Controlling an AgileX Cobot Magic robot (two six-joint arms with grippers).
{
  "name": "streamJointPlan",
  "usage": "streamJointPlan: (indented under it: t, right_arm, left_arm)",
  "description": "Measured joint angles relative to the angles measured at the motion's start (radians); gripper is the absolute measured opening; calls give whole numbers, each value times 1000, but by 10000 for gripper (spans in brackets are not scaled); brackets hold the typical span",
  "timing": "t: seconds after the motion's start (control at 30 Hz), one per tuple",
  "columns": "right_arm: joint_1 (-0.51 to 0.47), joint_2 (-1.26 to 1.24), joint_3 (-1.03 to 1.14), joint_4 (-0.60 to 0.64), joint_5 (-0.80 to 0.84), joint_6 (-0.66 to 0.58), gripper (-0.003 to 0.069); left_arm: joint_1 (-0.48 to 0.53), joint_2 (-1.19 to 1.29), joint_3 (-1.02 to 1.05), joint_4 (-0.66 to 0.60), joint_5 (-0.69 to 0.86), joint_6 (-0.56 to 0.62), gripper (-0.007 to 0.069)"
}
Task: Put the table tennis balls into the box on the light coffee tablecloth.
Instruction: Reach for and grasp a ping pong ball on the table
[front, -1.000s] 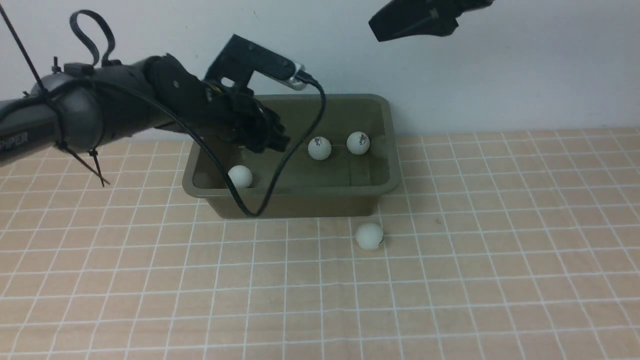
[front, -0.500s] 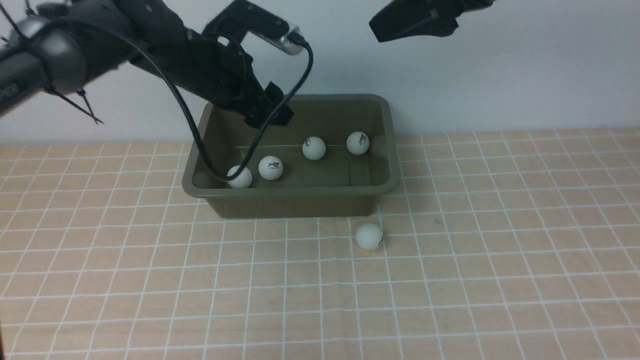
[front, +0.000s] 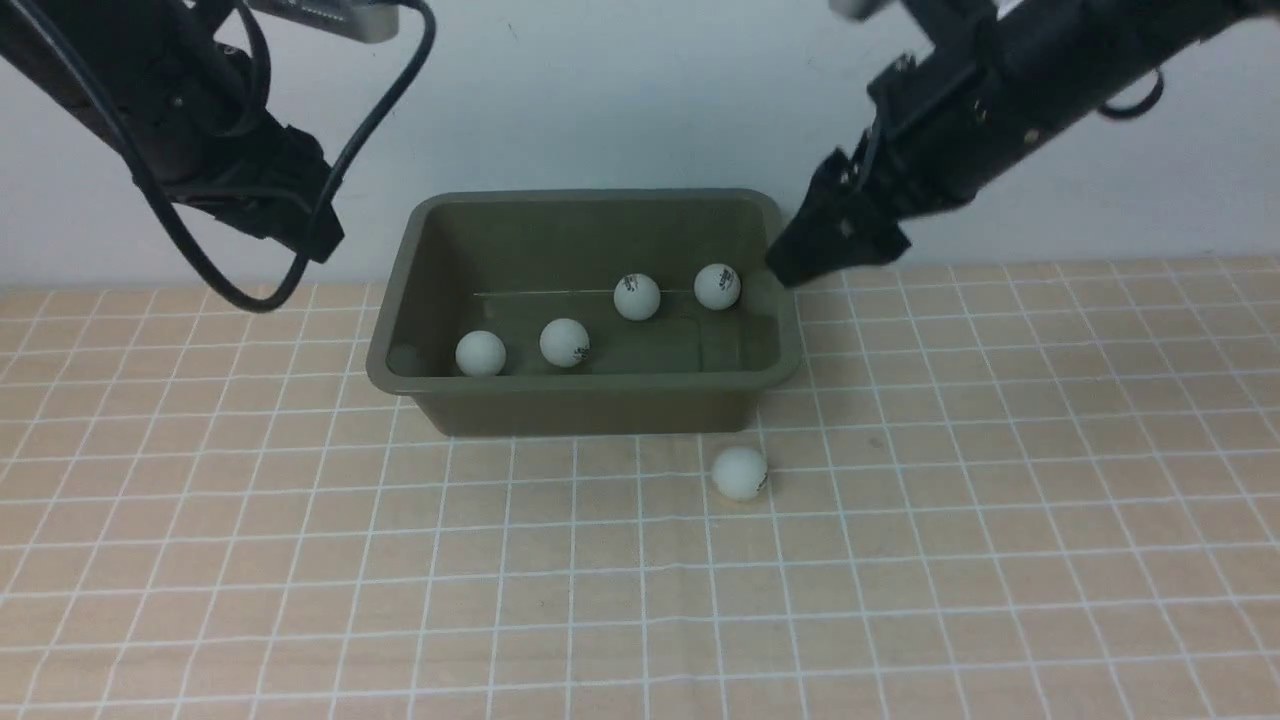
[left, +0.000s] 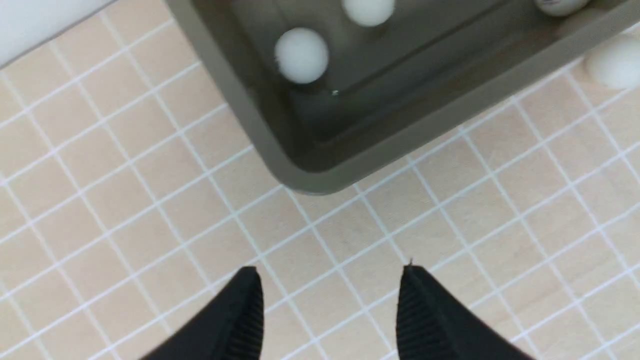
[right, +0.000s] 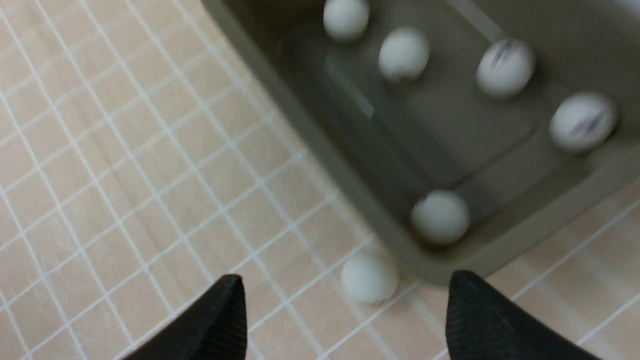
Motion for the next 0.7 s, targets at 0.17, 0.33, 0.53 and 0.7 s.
streamJointPlan:
  t: [0.17, 0.33, 0.53, 0.7]
  right_arm:
    - [10, 0, 201, 49, -205, 29, 484]
    - [33, 0, 375, 90, -390, 92, 484]
    - [122, 0, 496, 91, -610, 175, 484]
    - [177, 11, 534, 43, -766, 299, 484]
  left_arm:
    - [43, -27, 2, 88, 11, -36, 287]
    - [64, -39, 2, 53, 11, -46, 287]
    - [63, -39, 2, -38, 13, -32, 287]
    - [63, -39, 2, -50, 13, -23, 287]
